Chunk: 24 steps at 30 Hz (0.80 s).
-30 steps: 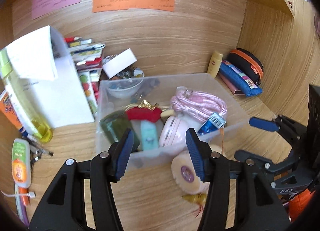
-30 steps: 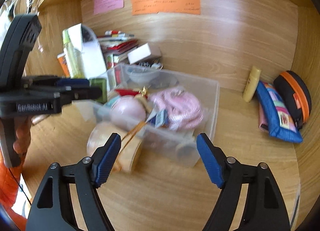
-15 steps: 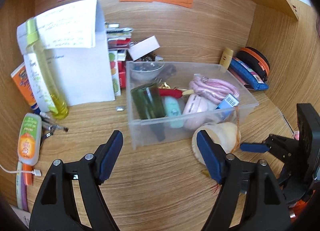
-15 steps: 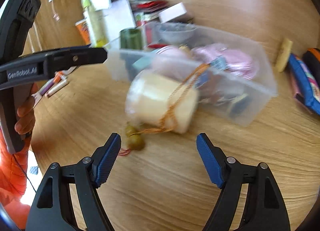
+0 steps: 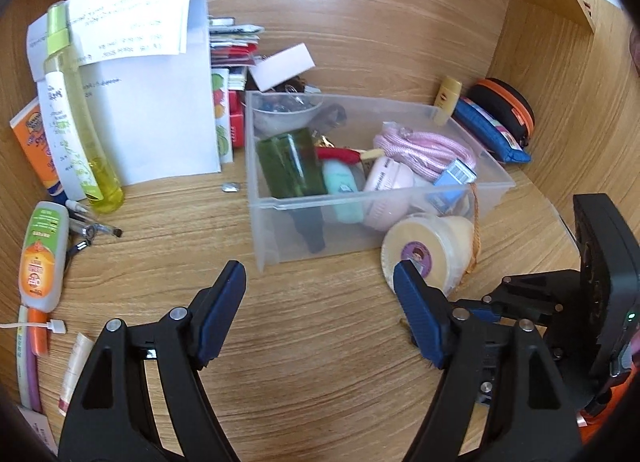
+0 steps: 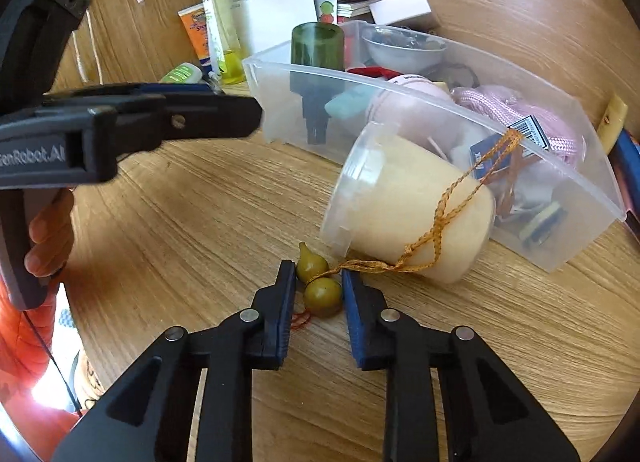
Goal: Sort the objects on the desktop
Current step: 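Grasp the gourd charm with the right tool while the left tool approaches the cream jar, then grasp the cream jar with the left tool while the right tool holds the gourd charm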
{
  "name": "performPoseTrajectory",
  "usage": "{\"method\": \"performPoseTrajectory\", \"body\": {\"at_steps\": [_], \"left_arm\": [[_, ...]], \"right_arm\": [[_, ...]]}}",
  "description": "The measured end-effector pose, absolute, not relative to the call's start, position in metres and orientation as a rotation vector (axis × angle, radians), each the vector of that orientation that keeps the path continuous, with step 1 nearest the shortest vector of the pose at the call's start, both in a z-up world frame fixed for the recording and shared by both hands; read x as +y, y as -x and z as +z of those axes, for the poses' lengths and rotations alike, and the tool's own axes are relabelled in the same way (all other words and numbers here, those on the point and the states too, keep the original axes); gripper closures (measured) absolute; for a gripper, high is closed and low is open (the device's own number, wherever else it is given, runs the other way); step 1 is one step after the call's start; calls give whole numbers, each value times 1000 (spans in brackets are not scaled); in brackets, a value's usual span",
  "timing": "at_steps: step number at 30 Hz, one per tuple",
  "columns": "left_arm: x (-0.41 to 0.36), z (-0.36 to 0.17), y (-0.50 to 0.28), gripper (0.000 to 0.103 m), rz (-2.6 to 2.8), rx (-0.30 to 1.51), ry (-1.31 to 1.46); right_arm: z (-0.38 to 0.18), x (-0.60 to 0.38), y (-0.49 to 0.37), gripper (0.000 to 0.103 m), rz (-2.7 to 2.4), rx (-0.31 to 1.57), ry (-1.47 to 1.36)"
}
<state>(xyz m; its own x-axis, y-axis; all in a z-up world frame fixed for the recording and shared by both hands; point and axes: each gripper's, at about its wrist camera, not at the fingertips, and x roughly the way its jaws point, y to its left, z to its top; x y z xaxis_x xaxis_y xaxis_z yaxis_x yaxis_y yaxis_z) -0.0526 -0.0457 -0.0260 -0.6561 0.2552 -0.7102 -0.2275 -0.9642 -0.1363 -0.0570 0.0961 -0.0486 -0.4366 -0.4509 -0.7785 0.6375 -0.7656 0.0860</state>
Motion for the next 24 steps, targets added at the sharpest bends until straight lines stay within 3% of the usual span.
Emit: {"method": "performPoseTrajectory", "body": {"at_steps": [22, 24], "left_arm": [[61, -63, 68, 23, 2454, 61, 1310], [68, -67, 72, 17, 2472, 74, 1330]], "right_arm": [[-28, 237, 75, 82, -2479, 47, -1114], [-25, 239, 75, 82, -2471, 46, -1091]]}}
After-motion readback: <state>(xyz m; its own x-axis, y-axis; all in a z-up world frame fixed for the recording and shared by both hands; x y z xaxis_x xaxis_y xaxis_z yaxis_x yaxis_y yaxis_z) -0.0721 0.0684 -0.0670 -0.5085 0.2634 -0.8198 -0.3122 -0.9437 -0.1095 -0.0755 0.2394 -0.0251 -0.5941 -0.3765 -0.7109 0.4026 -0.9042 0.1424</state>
